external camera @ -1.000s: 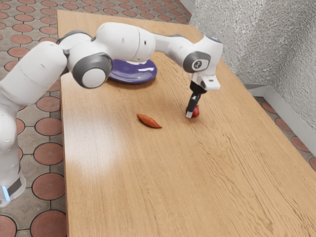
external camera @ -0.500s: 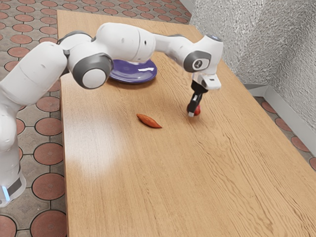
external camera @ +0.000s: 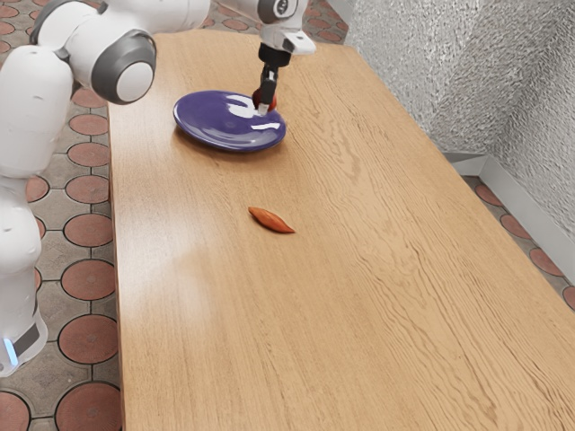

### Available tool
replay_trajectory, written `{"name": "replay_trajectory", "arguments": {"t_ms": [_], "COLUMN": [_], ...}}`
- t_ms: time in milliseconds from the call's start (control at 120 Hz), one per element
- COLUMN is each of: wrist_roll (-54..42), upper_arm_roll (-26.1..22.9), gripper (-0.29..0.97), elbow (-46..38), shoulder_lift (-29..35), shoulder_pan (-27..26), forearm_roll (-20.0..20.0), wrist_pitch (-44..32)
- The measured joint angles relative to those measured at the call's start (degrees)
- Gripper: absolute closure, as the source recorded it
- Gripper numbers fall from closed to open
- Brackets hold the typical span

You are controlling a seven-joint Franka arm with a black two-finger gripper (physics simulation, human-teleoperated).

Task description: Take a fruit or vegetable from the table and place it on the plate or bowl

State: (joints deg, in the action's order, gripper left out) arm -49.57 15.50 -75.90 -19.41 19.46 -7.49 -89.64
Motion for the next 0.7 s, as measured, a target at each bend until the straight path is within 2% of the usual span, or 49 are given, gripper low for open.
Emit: {"name": "replay_trajectory", "arguments": {"t_ms": [142,458,492,558,700], "wrist_roll": [-0.03,-0.07,-0.09,-0.12,-0.23], "upper_arm_roll": [3.30,3.72,3.70,3.63,3.59], "gripper": [0.37,0.38,0.29,0.18,0.07], "elbow": [-3.91,-5.92,-5.91,-5.90,-5.77], "shoulder_lift": [2.06,2.66,2.64,2.60,2.74], "shoulder_pan": [0.81,3.82,3.89,3.90,3.91], "forearm_roll": [-0.19,-0.58,-0.67,-0.82,-0.91], "wrist_pitch": [1.06,1.76,1.82,1.98,2.23]}}
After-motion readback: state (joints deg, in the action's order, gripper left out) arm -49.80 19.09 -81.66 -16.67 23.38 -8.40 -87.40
